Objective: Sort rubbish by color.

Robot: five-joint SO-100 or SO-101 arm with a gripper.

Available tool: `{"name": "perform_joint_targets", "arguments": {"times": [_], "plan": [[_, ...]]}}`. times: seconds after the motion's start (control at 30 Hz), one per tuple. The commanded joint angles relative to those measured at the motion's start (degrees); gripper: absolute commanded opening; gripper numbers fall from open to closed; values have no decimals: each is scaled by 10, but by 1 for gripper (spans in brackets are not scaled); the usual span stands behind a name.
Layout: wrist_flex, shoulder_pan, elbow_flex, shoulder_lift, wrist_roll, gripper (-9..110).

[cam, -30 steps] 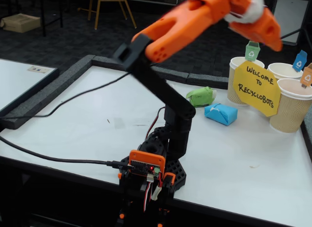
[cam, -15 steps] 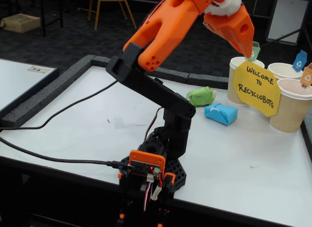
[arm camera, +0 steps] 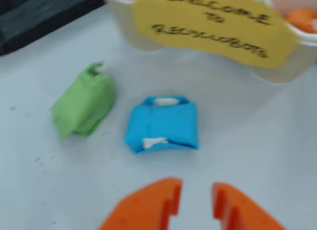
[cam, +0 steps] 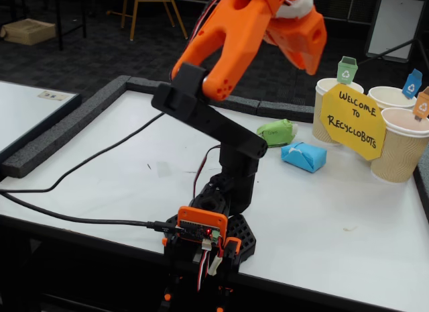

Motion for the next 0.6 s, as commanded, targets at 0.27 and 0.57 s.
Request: {"name": "perform_joint_targets", "arguments": {"times": [0.27,0.57], "plan": [[1,-67,16,22,11,0],[-18,-89,72,18,11,0]]}}
